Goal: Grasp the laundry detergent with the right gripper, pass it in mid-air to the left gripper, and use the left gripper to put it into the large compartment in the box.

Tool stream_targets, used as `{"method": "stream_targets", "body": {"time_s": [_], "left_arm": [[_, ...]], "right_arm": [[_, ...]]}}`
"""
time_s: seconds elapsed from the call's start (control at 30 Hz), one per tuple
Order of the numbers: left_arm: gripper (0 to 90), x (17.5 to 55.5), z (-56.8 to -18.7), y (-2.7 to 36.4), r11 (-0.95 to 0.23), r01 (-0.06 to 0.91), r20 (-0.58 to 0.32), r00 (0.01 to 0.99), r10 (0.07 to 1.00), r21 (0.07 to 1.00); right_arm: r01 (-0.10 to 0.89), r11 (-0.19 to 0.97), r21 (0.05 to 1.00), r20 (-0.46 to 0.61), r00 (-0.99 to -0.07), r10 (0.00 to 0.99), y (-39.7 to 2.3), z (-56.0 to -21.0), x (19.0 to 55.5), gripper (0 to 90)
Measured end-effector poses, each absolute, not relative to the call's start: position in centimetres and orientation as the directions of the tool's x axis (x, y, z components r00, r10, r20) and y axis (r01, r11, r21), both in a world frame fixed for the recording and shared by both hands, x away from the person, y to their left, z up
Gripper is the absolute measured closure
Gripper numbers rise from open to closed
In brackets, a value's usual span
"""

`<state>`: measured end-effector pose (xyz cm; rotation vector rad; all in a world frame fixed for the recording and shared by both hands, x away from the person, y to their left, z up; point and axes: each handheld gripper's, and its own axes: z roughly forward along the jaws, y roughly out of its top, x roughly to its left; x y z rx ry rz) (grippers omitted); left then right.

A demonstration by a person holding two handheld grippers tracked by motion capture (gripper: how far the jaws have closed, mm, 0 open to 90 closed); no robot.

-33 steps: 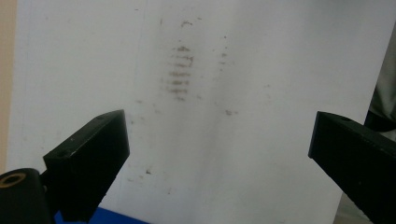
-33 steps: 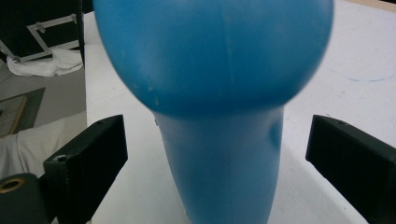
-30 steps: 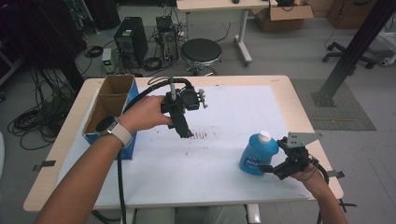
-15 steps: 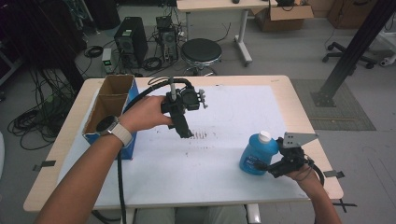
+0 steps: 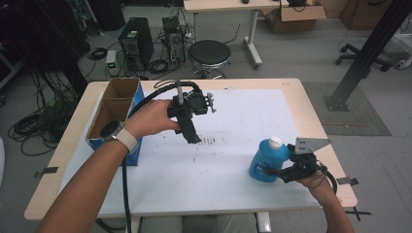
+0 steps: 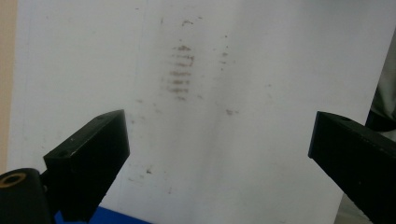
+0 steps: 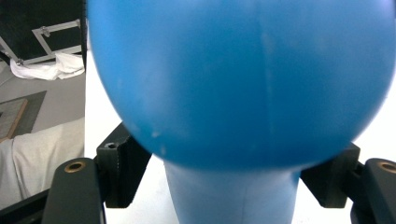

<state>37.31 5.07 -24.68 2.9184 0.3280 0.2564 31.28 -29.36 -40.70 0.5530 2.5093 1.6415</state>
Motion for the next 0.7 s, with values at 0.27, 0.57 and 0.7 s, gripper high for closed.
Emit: {"method": "stream_targets", "body": {"time_s": [0.27, 0.57, 0.7], "left_arm": [[5.8, 37.31, -24.65, 5.12, -0.957, 0.202, 0.150, 0.960, 0.235, 0.211], [5.8, 37.35, -24.71, 4.97, -0.958, 0.197, 0.151, 0.961, 0.231, 0.210], [5.8, 37.35, -24.71, 4.97, -0.957, 0.198, 0.152, 0.961, 0.232, 0.211]], "right_arm": [[0.244, 0.357, 0.902, 0.115, -0.931, 0.345, -29.48, -40.75, 31.21, 31.4], [0.238, 0.352, 0.905, 0.111, -0.932, 0.344, -29.69, -40.68, 31.23, 39.2], [0.239, 0.352, 0.905, 0.110, -0.931, 0.348, -29.72, -40.72, 31.24, 40.3]]}}
